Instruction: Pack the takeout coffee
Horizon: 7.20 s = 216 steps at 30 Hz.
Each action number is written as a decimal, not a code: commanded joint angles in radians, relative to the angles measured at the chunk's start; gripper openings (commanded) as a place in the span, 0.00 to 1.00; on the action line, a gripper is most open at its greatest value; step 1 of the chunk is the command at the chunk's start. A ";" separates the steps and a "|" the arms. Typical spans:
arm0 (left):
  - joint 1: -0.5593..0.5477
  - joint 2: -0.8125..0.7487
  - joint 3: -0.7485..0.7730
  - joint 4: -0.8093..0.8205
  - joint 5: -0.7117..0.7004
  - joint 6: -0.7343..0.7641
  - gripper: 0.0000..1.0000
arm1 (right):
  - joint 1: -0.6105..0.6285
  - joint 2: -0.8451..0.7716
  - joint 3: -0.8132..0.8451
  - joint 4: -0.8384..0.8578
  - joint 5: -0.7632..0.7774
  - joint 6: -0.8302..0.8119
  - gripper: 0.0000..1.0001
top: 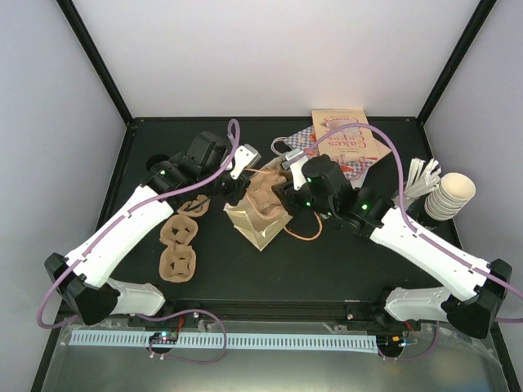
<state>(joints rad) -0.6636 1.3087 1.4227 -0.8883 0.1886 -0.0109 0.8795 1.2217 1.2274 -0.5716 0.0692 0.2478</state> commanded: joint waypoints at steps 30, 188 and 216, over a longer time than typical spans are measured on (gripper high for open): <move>-0.016 0.011 0.076 -0.008 -0.003 0.020 0.02 | 0.180 -0.055 -0.217 0.122 0.364 -0.102 0.40; -0.102 -0.266 -0.134 0.083 -0.223 -0.331 0.83 | 0.018 0.071 -0.309 0.376 0.225 0.118 0.33; -0.089 0.047 -0.021 0.258 -0.036 -0.126 0.27 | 0.019 0.015 -0.341 0.391 0.243 0.110 0.33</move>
<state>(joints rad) -0.7609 1.3388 1.3357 -0.6724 0.1379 -0.0937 0.9016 1.2591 0.9012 -0.2321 0.2863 0.3588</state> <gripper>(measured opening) 0.326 0.327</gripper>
